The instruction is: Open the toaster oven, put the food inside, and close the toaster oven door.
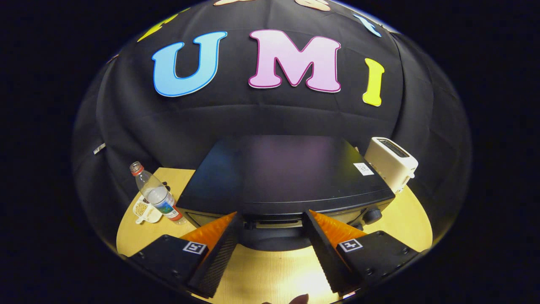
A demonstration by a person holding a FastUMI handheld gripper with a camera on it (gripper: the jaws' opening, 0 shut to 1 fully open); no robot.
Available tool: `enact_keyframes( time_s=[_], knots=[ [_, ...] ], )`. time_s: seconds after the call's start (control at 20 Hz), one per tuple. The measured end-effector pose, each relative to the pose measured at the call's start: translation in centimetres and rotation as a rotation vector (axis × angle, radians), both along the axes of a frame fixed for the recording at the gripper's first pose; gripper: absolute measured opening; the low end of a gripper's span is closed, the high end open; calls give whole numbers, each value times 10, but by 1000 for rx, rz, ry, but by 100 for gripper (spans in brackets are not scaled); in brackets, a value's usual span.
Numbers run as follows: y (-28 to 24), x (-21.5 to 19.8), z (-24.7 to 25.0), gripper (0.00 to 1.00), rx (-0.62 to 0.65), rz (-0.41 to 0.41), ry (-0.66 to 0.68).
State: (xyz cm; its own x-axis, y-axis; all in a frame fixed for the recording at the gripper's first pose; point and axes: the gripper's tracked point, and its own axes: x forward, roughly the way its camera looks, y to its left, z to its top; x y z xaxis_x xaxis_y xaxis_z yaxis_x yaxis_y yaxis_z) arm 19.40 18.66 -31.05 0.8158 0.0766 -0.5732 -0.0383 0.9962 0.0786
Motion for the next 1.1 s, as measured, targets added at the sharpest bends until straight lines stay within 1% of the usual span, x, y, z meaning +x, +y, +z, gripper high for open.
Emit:
enact_keyframes(
  time_s=[0.15,0.25,0.3,0.4,0.6,0.8,0.9,1.1],
  knots=[
    [-1,-9,-3,96,-6,-3,-14],
    [1,-33,-10,96,1,-12,-1],
    [0,-39,-10,96,0,-16,-24],
    [-2,-59,-17,96,2,-15,-25],
    [-8,-99,-43,96,-4,-7,39],
    [-15,-139,-86,98,-9,3,167],
    [-17,-159,-102,98,-11,23,231],
    [-23,-182,-113,98,26,46,281]
  ],
)
